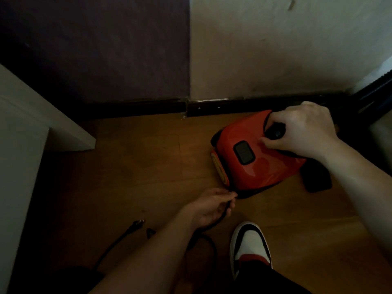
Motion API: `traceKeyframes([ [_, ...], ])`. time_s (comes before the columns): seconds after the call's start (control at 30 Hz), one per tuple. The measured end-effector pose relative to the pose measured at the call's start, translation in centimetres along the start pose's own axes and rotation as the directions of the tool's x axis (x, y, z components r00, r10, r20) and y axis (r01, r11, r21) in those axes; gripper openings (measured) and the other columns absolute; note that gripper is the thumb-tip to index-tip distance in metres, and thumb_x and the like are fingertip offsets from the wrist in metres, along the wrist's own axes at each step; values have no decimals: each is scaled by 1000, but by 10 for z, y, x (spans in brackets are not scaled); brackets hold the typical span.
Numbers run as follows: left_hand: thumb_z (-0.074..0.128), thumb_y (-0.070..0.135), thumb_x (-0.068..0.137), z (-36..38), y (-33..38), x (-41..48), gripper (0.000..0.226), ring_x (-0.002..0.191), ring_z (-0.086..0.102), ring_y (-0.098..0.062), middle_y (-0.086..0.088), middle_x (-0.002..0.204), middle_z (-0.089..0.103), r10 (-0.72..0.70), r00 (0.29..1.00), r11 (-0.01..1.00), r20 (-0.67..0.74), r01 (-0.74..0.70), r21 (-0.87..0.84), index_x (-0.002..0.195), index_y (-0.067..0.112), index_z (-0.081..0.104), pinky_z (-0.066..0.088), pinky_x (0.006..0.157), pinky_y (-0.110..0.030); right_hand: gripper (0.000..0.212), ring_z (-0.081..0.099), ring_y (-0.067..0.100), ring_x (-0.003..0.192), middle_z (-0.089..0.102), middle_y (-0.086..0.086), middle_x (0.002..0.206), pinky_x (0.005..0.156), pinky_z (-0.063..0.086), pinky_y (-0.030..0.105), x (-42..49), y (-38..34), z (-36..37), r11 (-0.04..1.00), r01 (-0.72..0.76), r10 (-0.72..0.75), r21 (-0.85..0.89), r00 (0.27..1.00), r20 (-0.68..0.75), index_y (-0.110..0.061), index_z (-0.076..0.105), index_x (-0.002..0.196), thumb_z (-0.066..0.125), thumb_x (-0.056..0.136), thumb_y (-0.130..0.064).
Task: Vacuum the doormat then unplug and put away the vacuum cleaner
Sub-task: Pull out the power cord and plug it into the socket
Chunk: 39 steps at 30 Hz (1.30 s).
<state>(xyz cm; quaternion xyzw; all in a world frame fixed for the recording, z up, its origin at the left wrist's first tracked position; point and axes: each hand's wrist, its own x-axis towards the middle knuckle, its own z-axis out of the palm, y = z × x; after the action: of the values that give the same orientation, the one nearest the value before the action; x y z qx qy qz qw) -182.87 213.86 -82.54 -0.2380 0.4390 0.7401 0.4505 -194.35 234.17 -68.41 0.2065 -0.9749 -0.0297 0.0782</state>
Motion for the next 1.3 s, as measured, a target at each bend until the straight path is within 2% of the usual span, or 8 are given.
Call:
traceKeyframes([
  [0.17,59,22,99,-1,-3,7,18,53,48,-5,1,70,52,64,997,998,-50,-64,19,91,6,63,37,45,-15,37,58,29,64,63,1,65,66,31,28,0,0,0,1000,1,-2,6,1000,4,-26,71,74,72,69,-63],
  [0.27,57,14,100,-12,-8,14,14,50,50,-4,-2,69,52,114,968,989,-225,-89,117,90,5,63,36,43,-15,36,57,29,61,62,1,64,66,31,28,-1,0,0,1000,-2,2,11,1000,8,-26,71,72,74,69,-61],
  [0.47,49,10,102,-44,36,14,15,59,50,-7,-1,78,57,227,885,964,-407,-263,-34,98,13,63,39,49,-17,35,57,28,59,63,2,62,66,30,27,-1,-1,0,1000,15,-15,-5,1000,10,-24,71,72,78,69,-59],
  [0.6,47,16,103,-37,80,-14,20,66,51,-9,-1,80,57,431,887,897,-167,-400,189,108,10,65,41,60,-23,35,59,28,60,64,2,64,67,32,28,-1,0,0,1000,7,-7,12,1000,25,-25,71,72,74,70,-60],
  [0.77,54,16,101,-20,86,-43,17,64,56,-8,1,78,63,453,888,638,77,-383,668,106,9,68,46,60,-19,37,63,28,65,65,1,67,69,36,30,-1,0,-2,1000,-3,3,5,997,73,-27,71,75,69,71,-63],
  [1.03,57,7,97,-40,53,-76,29,116,62,-10,3,124,67,234,958,607,165,-277,745,121,23,59,48,105,-32,41,64,24,87,67,-6,84,76,39,36,3,-2,-9,994,87,-71,-66,975,213,-31,70,86,55,76,-68],
  [1.17,56,3,97,-49,68,-94,49,126,52,-9,4,138,52,190,968,584,166,-247,773,143,13,42,48,95,-13,42,56,25,99,53,-5,88,81,35,39,7,-6,-13,989,116,-85,-89,951,298,-28,71,94,57,80,-65],
  [1.3,62,9,95,-76,75,-112,50,129,52,-8,4,140,53,223,965,527,137,-238,816,141,17,45,46,99,-16,42,51,30,108,57,3,105,100,35,48,3,-25,-13,988,124,-96,-93,961,259,-23,74,108,71,79,-54],
])
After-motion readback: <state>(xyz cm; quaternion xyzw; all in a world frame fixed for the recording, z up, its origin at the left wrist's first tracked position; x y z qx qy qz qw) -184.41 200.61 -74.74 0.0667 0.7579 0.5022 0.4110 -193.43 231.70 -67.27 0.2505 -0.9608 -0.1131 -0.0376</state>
